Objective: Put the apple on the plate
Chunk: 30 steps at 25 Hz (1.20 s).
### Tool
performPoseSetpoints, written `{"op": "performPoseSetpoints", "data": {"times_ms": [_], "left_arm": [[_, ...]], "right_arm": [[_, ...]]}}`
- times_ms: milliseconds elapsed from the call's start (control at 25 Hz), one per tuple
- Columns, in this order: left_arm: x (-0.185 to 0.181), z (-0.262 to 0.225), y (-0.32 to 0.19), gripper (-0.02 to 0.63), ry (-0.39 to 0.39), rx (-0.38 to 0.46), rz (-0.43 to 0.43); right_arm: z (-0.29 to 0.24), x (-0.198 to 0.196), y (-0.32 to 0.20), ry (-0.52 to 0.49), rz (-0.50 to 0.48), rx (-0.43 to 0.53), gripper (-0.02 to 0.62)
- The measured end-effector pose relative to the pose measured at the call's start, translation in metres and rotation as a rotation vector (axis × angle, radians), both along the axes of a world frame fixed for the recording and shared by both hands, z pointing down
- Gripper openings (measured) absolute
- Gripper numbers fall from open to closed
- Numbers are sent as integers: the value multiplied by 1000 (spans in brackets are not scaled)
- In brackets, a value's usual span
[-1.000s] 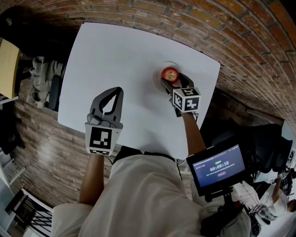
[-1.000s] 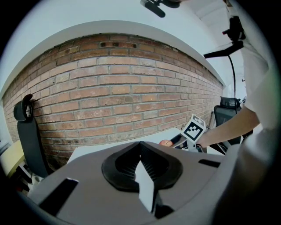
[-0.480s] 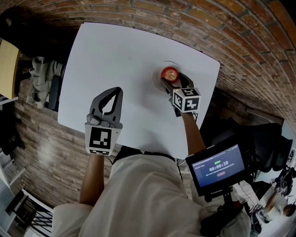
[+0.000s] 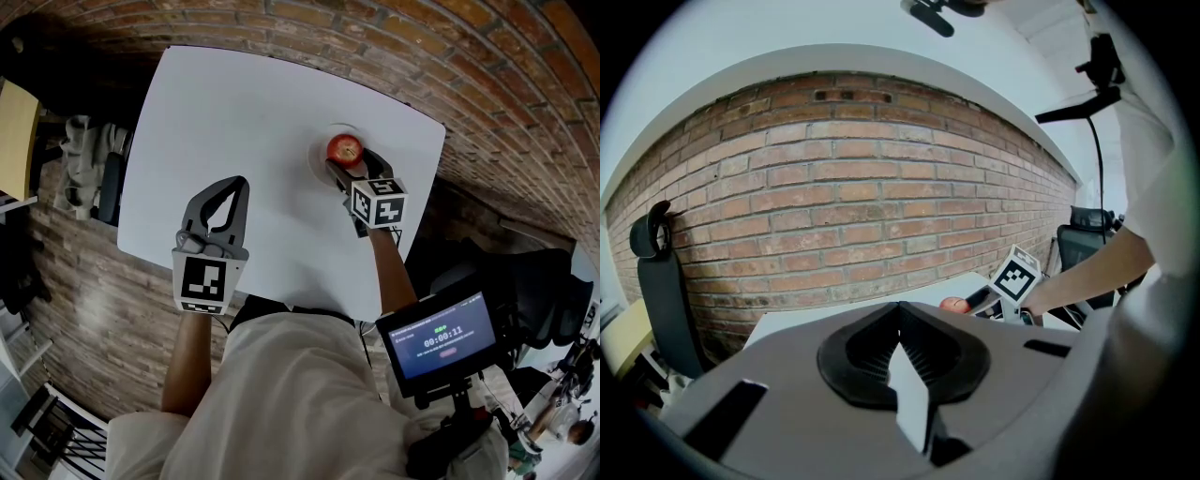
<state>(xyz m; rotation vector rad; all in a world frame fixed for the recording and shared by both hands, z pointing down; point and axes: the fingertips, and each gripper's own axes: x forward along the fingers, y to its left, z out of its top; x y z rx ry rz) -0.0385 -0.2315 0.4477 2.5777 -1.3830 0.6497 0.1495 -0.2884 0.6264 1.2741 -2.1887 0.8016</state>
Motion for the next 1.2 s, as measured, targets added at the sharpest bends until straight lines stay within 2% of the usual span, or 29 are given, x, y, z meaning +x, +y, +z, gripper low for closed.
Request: {"op": "performPoseSetpoints", "data": {"times_ms": [1200], "left_arm": [[1, -3, 2, 5, -3, 13, 14]], "right_arm": [[-6, 12, 7, 29, 40, 14, 359]]}}
